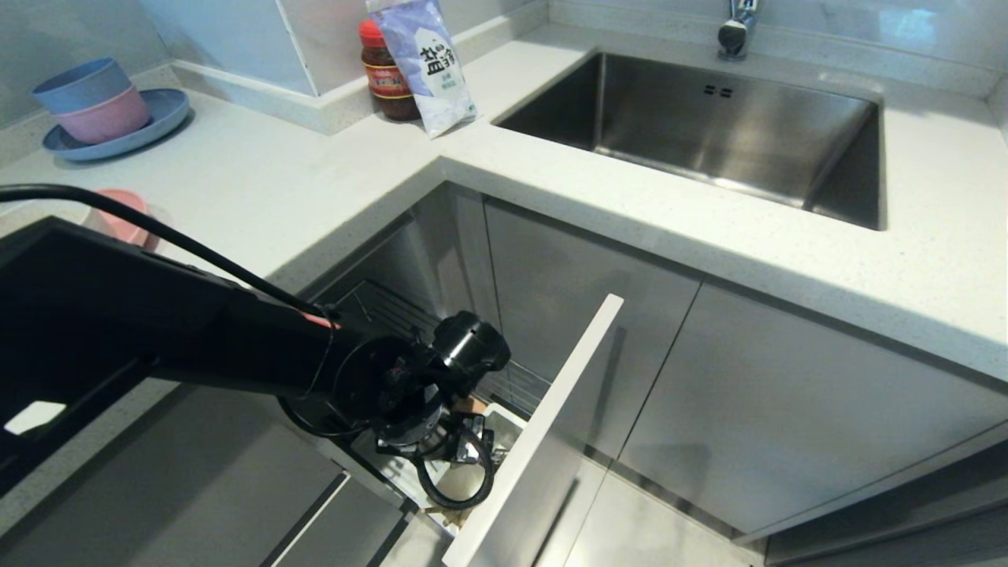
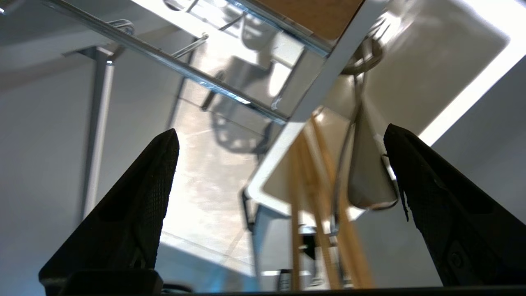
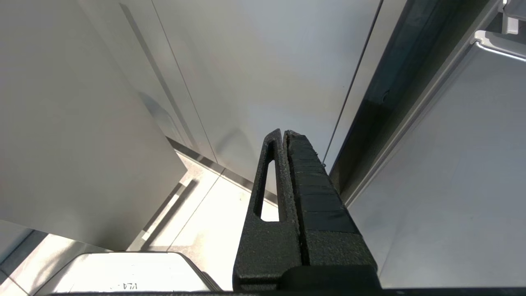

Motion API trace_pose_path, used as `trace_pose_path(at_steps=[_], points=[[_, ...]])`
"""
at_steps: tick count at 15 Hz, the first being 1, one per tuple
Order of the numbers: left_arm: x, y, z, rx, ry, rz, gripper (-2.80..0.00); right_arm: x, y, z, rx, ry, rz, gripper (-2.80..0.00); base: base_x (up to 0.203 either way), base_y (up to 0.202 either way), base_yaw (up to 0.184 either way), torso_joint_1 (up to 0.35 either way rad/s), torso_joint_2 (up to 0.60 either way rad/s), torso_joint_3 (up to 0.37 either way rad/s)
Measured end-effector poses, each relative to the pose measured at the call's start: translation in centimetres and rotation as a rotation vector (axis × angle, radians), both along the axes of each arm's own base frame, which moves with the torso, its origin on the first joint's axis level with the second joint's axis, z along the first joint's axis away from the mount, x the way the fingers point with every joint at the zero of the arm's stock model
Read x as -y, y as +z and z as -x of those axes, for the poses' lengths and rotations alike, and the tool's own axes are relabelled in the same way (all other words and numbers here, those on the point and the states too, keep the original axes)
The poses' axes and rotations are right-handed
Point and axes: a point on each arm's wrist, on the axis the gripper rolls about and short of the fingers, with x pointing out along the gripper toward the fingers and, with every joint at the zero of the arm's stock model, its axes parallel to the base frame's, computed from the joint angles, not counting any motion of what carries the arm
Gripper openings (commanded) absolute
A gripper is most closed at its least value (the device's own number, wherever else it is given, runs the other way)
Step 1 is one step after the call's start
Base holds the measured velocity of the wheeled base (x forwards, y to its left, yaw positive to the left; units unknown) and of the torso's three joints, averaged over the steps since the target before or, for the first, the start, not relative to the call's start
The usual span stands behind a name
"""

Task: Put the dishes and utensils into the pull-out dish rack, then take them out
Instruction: Take the fork out of the cupboard

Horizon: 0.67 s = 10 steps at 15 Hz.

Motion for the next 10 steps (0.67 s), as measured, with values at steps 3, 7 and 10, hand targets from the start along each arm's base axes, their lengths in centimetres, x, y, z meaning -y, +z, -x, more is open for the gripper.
trace_pose_path(at_steps=[3,7,10], points=[[0.5,0.0,0.2,-0.015,-0.009,0.033,0.00,0.0,0.0,0.0,0.000,0.000,0.000,-2.80,0.000,0.000,0.000,0.000,0.00,0.000],[1.3,-0.6,0.1,-0.110,-0.026,0.126,0.00,0.0,0.0,0.0,0.000,0.000,0.000,-2.80,0.000,0.000,0.000,0.000,0.00,0.000],[1.7,-1.4,-0.3,-0.144,-0.005,0.126,0.00,0.0,0.0,0.0,0.000,0.000,0.000,-2.80,0.000,0.000,0.000,0.000,0.00,0.000]])
